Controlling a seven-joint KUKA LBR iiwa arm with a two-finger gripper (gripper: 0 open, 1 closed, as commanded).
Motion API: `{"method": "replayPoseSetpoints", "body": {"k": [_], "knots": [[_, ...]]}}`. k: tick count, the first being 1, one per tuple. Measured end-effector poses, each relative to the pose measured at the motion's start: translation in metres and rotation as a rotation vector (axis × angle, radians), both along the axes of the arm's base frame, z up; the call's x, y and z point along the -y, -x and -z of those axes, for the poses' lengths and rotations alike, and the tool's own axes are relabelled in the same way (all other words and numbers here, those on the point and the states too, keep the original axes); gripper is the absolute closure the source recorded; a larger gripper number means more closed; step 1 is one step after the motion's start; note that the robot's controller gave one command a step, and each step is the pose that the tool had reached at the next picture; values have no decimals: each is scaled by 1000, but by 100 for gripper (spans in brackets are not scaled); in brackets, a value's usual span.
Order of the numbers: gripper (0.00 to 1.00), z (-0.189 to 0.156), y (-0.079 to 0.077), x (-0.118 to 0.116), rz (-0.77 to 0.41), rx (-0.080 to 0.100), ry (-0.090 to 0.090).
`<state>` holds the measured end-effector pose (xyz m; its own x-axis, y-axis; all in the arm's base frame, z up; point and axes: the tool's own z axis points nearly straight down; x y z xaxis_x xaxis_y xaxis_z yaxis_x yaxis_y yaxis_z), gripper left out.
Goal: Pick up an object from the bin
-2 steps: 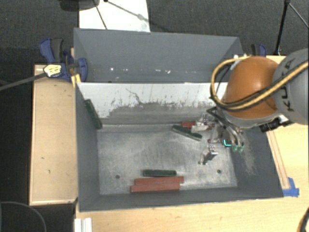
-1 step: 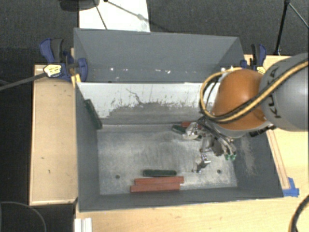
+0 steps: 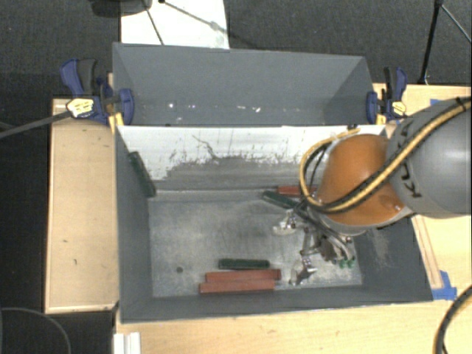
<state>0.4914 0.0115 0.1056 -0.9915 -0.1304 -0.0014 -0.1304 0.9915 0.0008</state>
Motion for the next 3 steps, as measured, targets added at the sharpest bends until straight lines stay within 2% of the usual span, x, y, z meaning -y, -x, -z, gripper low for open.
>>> {"method": "replayPoseSetpoints", "body": {"k": [1, 2, 3], "knots": [[100, 30, -34, -66, -28, 14, -2], [100, 30, -34, -66, -28, 14, -2], [100, -100, -29, -69, -34, 1, 1]]}}
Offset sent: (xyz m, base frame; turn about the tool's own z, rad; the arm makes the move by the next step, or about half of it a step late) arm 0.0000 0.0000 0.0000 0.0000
